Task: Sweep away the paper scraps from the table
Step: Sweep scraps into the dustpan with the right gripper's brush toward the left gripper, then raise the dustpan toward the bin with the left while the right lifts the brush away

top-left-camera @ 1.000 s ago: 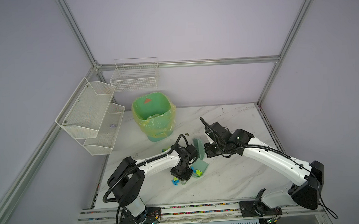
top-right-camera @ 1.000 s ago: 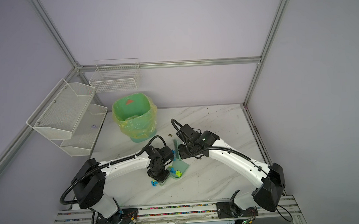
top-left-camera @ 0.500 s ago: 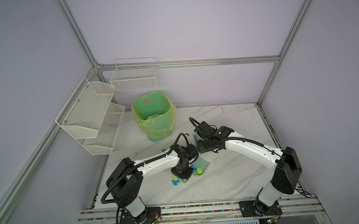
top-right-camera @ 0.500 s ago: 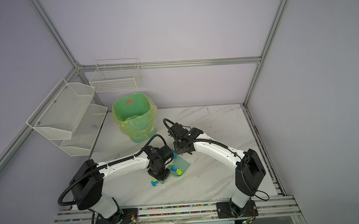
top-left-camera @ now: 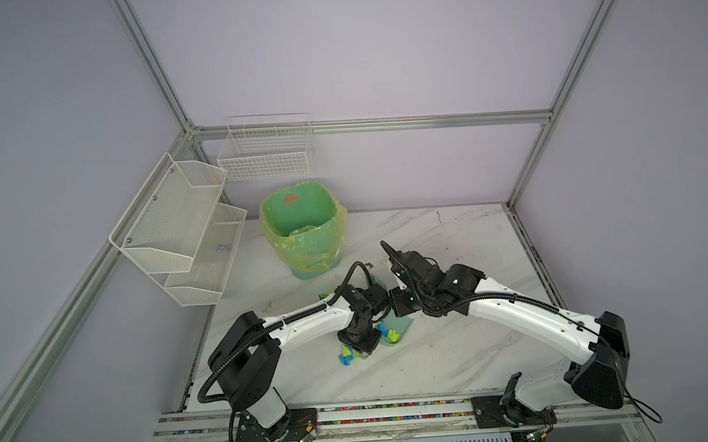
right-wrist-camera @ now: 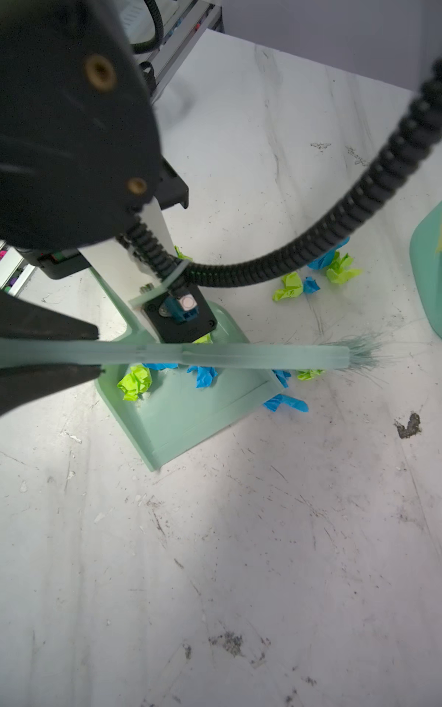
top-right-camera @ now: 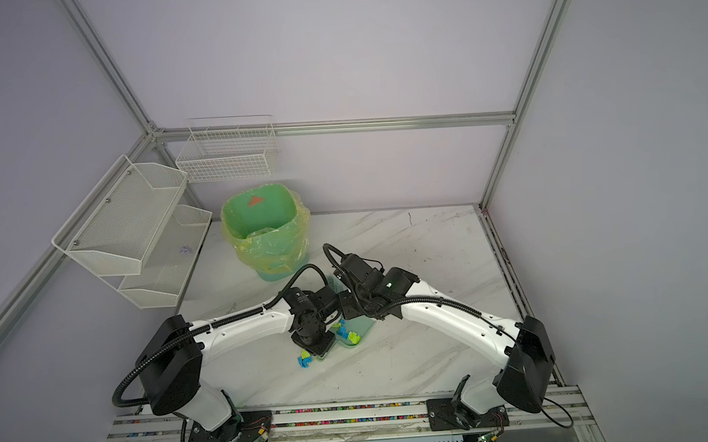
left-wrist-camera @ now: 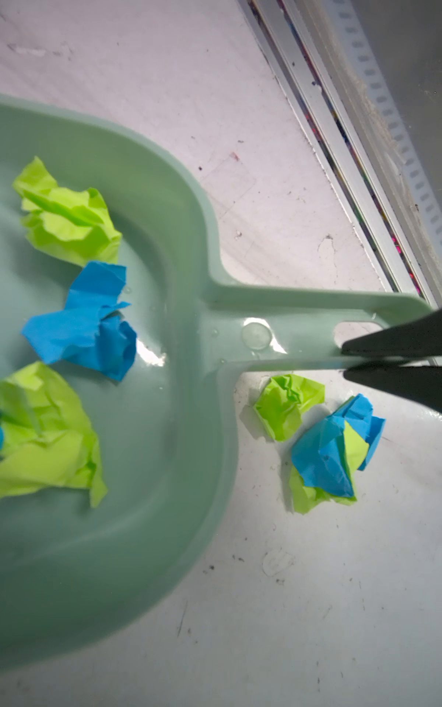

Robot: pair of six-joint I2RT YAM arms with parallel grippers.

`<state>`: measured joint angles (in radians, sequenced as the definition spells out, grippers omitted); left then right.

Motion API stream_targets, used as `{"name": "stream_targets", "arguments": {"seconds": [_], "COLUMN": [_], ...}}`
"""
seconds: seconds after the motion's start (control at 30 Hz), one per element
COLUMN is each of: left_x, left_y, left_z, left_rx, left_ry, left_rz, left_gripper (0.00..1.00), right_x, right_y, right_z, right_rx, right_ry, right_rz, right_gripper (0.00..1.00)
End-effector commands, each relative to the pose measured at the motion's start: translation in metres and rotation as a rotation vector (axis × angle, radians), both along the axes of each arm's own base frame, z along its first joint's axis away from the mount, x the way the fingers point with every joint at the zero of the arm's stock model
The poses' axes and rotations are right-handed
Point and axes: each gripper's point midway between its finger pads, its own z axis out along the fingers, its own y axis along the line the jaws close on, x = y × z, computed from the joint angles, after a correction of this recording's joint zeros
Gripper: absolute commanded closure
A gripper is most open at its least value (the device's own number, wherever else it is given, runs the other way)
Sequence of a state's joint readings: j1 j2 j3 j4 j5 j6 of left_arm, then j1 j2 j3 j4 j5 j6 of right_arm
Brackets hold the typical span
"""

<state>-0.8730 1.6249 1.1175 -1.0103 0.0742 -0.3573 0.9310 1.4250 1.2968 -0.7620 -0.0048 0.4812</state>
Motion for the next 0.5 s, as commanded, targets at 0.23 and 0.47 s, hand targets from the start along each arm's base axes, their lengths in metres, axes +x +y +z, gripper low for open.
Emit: {"name": "stream_targets", "arguments": {"seconds": [0.23, 0.47], "left_x": [0.014, 0.02], "left_y": [-0.022, -0.028], "left_z": [0.031, 0.069], "left_rx": [-0.097, -0.16], "left_ry": [-0.061, -0.121], "left_rz": [0.005, 0.003], "left_gripper": [1.0, 1.0], "right_x": [0.011, 0.043], "right_y": [-0.052, -0.103], "right_z": [0.059, 0.083], "right_rx": [0.051, 0.074], "right_ry": [-0.091, -0.163], "right_rz": [-0.241, -0.395], "right_gripper": [1.0, 1.0]}}
